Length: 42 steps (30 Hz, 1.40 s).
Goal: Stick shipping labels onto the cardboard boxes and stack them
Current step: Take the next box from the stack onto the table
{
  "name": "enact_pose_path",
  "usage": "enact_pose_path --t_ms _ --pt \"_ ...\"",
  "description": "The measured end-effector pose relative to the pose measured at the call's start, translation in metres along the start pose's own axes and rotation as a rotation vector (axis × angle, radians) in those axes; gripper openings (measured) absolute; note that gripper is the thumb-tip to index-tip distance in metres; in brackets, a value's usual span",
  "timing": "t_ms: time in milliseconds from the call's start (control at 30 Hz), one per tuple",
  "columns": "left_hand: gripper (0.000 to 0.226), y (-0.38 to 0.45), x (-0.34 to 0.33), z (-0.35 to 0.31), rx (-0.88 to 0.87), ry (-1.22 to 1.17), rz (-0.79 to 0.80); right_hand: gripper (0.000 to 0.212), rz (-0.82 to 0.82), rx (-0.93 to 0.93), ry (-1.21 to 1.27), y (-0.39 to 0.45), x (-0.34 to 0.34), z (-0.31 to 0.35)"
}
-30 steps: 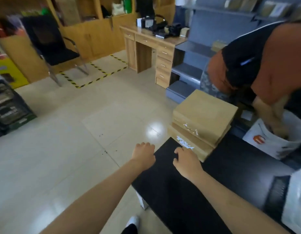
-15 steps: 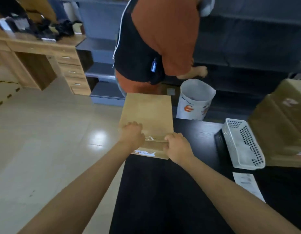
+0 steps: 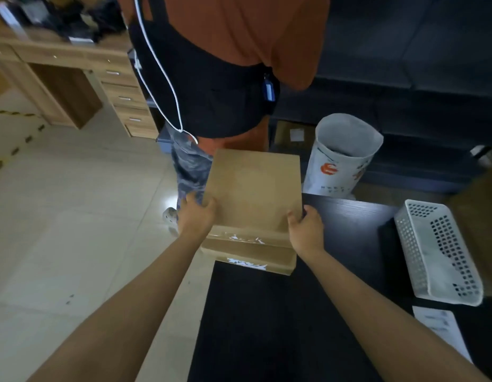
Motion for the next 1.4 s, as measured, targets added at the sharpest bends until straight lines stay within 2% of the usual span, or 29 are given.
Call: enact_pose_path --t_ms 100,167,500,733,967,1100,1233,1400 --pt "0.039 -0.001 -0.016 0.010 0.020 -0.100 0.070 0.054 -0.036 -0.026 0.037 0.001 -0.014 -0.013" --pt "0.041 -0.002 -0.019 0.012 0.023 -0.153 0.064 0.052 -0.070 -0.021 0.026 0.001 -0.016 -0.014" --pt "0.040 -0.014 -0.016 0.013 -0.010 -0.107 0.077 0.049 -0.154 -0.013 0.083 -0.017 -0.006 -0.022" --pt "0.047 -0.060 -0.038 -0.016 -0.106 -0.080 0.123 0.057 -0.277 -0.040 0.108 -0.050 0.050 -0.052" --pt "0.044 -0.132 -0.080 -0.053 -0.178 -0.122 0.170 0.046 -0.339 -0.037 0.095 -0.063 0.134 -0.102" --pt "0.045 -0.167 -0.115 -0.063 -0.169 -0.179 0.217 0.037 -0.325 -0.043 0.127 -0.061 0.174 -0.134" --pt "0.048 -0.204 -0.150 -0.068 -0.099 -0.187 0.200 0.048 -0.244 -0.062 0.130 -0.054 0.203 -0.172" --pt "0.048 -0.246 -0.184 -0.057 -0.014 -0.177 0.172 0.049 -0.145 -0.089 0.154 -0.061 0.222 -0.225"
Point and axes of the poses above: each hand's wrist, its own y-axis towards the middle knuckle, its own x-axis out of the back of the hand, z = x × y, the point moved 6 cm from there along y, towards the middle knuckle, and after that the axes turned 3 degrees about y, right-handed, at the moved point
